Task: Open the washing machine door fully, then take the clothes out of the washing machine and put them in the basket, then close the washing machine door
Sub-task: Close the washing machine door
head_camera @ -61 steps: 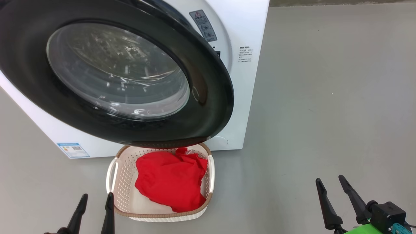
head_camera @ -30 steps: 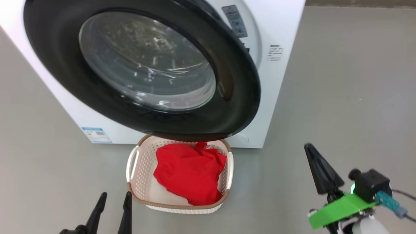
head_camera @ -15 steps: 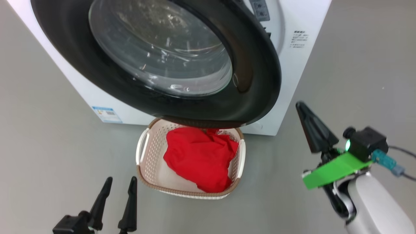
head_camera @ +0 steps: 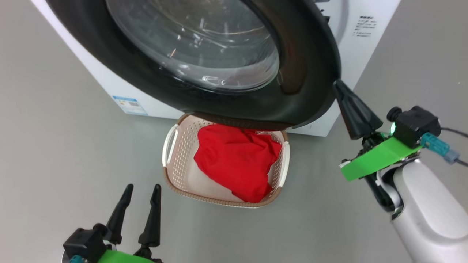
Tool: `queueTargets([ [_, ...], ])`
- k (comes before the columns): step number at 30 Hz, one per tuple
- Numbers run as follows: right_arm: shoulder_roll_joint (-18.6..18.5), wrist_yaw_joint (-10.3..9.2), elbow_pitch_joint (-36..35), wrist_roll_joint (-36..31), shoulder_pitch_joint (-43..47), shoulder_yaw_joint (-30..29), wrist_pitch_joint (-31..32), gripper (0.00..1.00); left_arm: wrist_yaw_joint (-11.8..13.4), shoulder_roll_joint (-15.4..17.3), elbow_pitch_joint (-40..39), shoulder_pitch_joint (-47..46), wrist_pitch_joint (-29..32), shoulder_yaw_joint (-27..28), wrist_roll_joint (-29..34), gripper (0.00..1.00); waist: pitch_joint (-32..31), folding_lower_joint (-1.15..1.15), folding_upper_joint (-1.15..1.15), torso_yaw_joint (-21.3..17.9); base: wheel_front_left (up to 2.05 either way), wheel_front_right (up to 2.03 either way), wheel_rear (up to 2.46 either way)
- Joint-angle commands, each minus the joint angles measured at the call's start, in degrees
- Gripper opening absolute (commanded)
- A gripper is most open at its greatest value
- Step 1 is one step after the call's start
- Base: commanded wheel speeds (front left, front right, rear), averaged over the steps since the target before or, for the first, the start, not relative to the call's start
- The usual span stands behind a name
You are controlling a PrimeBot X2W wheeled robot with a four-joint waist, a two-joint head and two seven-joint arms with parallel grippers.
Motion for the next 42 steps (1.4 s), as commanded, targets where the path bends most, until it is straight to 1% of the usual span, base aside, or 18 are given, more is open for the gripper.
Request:
queueTargets([
  [1, -0.34, 0.01, -1.01, 0.49, -1.60, 1.03, -0.37, 0.00, -0.31, 0.35, -1.35, -2.12, -0.70, 1.55, -0.75, 1.00, 1.05, 0.00, 0.00, 0.86, 0.00, 0.00, 0.00],
  [5, -0.58, 0.01, -1.03, 0.64, -3.17, 0.38, -0.37, 0.00, -0.31, 0.35, -1.47, -2.70, -0.70, 1.36, -1.11, 1.00, 2.02, 0.00, 0.00, 1.39, 0.00, 0.00, 0.00],
  [11, -0.22, 0.01, -0.91, 1.22, -5.58, -2.47, -0.37, 0.00, -0.31, 0.35, -1.89, -3.63, -0.70, 1.00, -1.68, 1.00, 3.82, 0.00, 0.00, 1.75, 0.00, 0.00, 0.00],
  [23, -1.87, 0.01, 1.26, 2.07, -13.15, -4.39, -0.37, 0.00, -0.31, 0.35, -2.43, -6.50, -0.70, -0.95, -2.44, 1.00, 7.64, 0.00, 0.00, 3.09, 0.00, 0.00, 0.00],
  [36, -2.67, 0.01, 1.95, 2.52, -16.56, -7.60, -0.37, 0.00, -0.31, 0.35, -2.67, -7.63, -0.70, -1.85, -3.06, 1.00, 9.24, 0.00, 0.00, 4.22, 0.00, 0.00, 0.00],
  [42, -2.74, 0.01, 2.22, 2.64, -17.92, -7.87, -0.37, 0.00, -0.31, 0.35, -2.80, -8.06, -0.70, -2.23, -3.25, 1.00, 9.83, 0.00, 0.00, 4.57, 0.00, 0.00, 0.00],
])
